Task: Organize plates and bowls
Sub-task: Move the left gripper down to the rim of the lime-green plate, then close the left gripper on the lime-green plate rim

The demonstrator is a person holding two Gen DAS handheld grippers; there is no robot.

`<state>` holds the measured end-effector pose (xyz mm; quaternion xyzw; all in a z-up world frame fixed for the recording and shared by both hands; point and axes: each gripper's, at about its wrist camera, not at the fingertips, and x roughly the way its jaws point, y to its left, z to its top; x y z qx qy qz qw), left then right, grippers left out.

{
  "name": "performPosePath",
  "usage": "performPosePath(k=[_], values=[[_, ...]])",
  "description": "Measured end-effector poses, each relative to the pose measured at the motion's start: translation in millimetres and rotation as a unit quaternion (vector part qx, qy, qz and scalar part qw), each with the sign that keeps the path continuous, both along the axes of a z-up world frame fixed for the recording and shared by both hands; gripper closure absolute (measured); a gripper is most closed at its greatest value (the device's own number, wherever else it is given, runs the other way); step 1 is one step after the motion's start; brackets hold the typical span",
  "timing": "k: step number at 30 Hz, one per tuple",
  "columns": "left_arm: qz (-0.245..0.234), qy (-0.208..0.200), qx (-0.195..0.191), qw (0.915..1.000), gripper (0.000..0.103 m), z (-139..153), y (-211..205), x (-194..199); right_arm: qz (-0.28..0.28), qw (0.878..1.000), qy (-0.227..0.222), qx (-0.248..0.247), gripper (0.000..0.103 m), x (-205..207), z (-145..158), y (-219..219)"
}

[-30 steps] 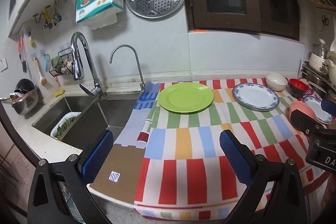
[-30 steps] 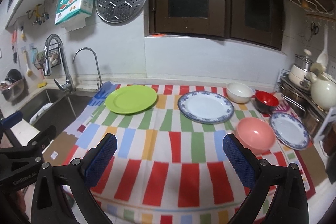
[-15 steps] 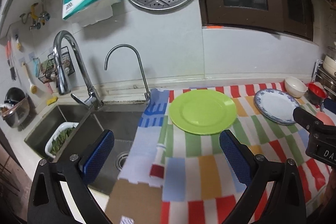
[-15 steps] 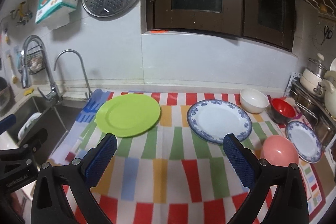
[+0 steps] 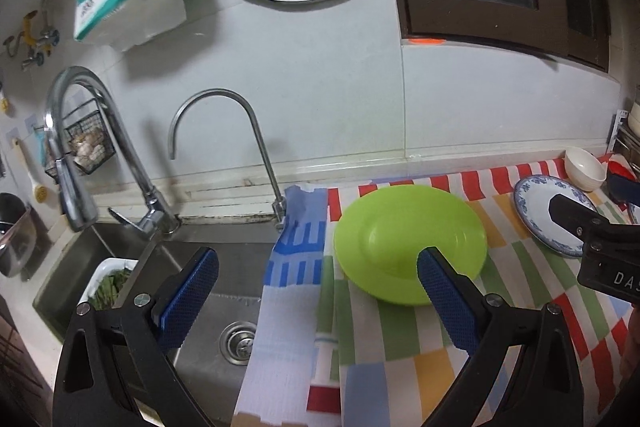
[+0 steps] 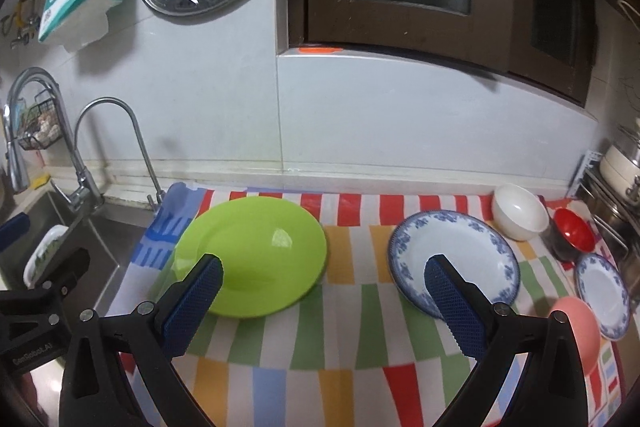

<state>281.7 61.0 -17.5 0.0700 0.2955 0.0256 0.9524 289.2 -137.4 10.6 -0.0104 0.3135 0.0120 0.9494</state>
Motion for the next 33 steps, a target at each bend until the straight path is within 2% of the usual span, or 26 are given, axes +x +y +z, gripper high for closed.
performPosePath(k=[7, 13, 19, 23, 33], values=[[0.000, 0.030, 0.000, 0.9996, 0.006, -20.7, 2.7, 40.9, -0.005, 1.000, 0.019, -0.021, 0.001, 40.3, -16.0, 5.4], [0.000, 0.057, 0.002, 0.9984, 0.008, -45.1, 2.3, 74.7, -0.006, 0.999, 0.033, -0.032, 0.006, 74.5, -39.5, 5.9], [-0.006, 0.086, -0.007, 0.9962, 0.018, -71.5, 0.7, 106.8, -0.004, 0.999, 0.046, -0.029, 0.013, 104.4, -65.8, 2.0], [-0.008, 0.102, -0.021, 0.9945, 0.021, -87.2, 1.4, 125.2, 0.001, 0.998, 0.058, -0.022, 0.018, 120.5, -83.4, 2.0], [-0.014, 0.134, -0.029, 0.9905, 0.033, -122.8, -0.4, 153.8, 0.008, 0.995, 0.097, -0.004, 0.033, 149.0, -124.7, 5.1]])
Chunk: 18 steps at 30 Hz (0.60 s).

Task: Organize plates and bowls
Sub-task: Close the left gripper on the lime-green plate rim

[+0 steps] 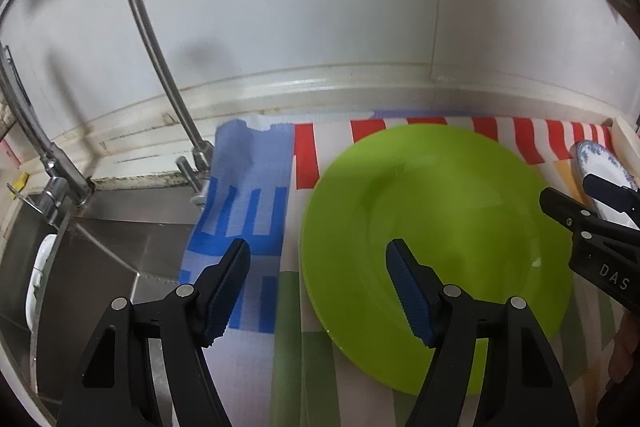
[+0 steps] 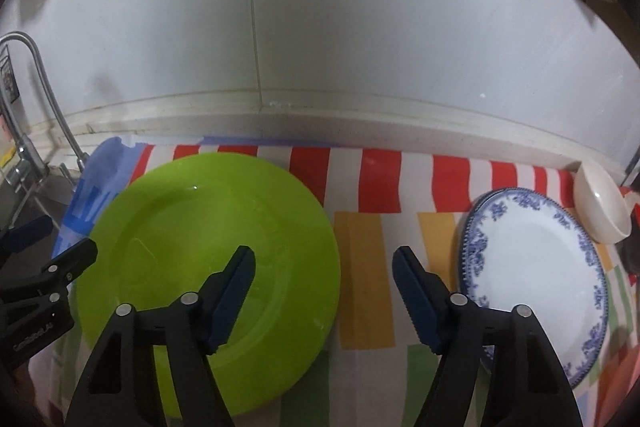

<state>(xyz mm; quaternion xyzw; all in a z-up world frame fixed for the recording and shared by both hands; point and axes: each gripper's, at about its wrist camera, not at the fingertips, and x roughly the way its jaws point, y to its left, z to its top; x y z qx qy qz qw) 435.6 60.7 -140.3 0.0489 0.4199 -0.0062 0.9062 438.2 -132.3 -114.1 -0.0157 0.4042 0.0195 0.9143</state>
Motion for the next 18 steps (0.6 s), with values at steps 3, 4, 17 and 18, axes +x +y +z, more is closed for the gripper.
performPosePath(k=[3, 4, 17, 18], values=[[-0.001, 0.008, -0.006, 1.0000, 0.039, -7.1, 0.3, 5.7, 0.003, 1.000, 0.007, 0.000, 0.037, 4.9, -7.6, 2.0], [-0.001, 0.009, -0.007, 0.9999, 0.040, -8.5, 0.2, 6.8, 0.004, 1.000, 0.008, -0.001, 0.038, 6.2, -9.8, 3.0], [-0.012, 0.024, -0.010, 0.9996, 0.060, -24.8, -3.7, 17.5, 0.007, 0.999, 0.032, 0.009, 0.053, 14.4, -24.6, 3.7], [-0.011, 0.023, -0.010, 0.9996, 0.060, -24.4, -6.0, 15.6, 0.007, 0.999, 0.033, 0.009, 0.054, 14.7, -25.3, 3.4]])
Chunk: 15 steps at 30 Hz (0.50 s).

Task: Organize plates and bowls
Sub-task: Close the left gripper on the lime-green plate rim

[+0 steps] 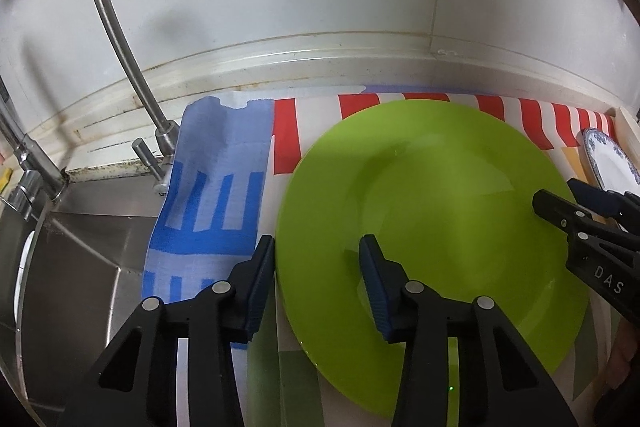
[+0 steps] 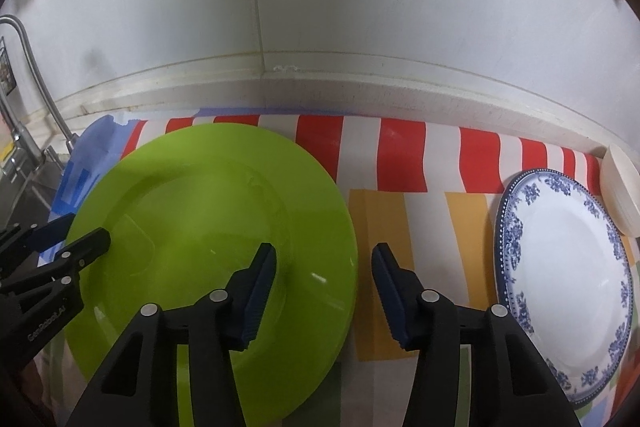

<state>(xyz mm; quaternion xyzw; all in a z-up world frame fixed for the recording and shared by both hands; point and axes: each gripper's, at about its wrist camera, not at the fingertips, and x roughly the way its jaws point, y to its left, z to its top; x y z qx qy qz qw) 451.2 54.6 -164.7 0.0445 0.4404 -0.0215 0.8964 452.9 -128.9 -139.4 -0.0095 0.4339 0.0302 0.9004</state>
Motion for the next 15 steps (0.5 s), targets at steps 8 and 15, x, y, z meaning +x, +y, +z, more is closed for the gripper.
performPosePath(k=[8, 15], values=[[0.004, -0.001, -0.003, 1.0000, 0.063, 1.0, 2.7, -0.1, 0.004, 1.000, 0.006, 0.003, 0.063, 1.5, -2.0, 1.4], [0.006, -0.002, 0.000, 1.0000, 0.064, 6.7, 1.0, -5.8, -0.005, 1.000, 0.007, 0.007, 0.065, 0.6, 2.6, -0.3]])
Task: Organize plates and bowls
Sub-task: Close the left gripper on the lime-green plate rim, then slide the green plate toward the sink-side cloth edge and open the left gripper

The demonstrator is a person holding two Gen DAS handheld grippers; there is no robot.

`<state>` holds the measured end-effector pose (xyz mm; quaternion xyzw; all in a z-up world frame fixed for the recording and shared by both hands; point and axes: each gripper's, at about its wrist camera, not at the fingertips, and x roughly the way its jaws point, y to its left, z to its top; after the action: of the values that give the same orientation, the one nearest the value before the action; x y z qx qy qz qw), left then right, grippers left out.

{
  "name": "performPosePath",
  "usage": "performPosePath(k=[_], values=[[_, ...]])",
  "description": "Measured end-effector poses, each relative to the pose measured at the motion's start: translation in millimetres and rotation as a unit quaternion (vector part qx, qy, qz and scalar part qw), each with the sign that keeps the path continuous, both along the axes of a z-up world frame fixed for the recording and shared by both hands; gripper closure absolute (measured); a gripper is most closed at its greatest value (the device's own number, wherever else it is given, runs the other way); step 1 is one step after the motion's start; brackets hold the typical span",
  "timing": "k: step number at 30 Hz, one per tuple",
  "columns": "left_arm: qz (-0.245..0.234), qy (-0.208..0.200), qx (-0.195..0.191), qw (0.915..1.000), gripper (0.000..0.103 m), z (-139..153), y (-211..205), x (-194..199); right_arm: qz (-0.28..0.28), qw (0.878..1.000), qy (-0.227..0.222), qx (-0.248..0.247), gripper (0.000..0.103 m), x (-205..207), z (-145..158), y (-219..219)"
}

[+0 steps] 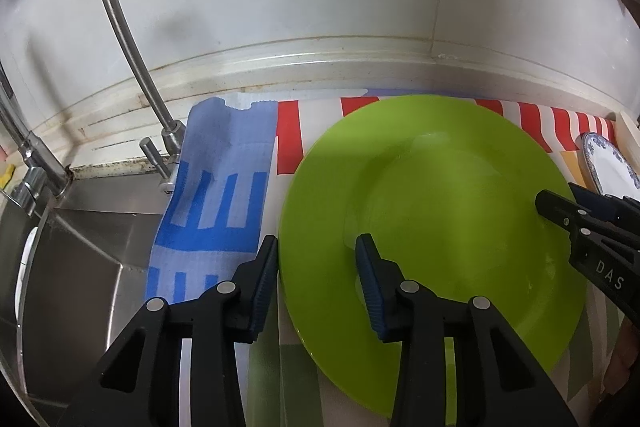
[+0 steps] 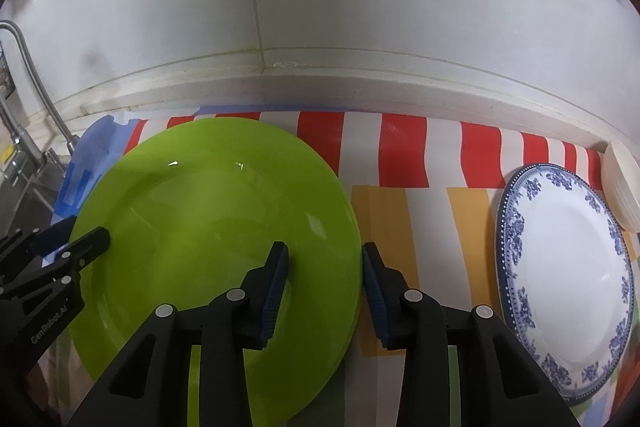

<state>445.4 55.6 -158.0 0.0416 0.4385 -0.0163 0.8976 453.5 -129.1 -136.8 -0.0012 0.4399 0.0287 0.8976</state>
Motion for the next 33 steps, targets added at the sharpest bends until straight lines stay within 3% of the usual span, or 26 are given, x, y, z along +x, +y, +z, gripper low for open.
performPosePath(k=[19, 33], values=[[0.013, -0.024, 0.000, 0.9996, 0.066, 49.3, 3.9, -48.1, -0.013, 1.000, 0.007, 0.019, 0.066, -35.8, 48.5, -1.6], [-0.001, -0.029, -0.008, 0.9996, 0.066, 76.6, 2.1, -128.5, -0.026, 0.999, 0.010, 0.016, 0.066, -114.3, 79.7, -9.0]])
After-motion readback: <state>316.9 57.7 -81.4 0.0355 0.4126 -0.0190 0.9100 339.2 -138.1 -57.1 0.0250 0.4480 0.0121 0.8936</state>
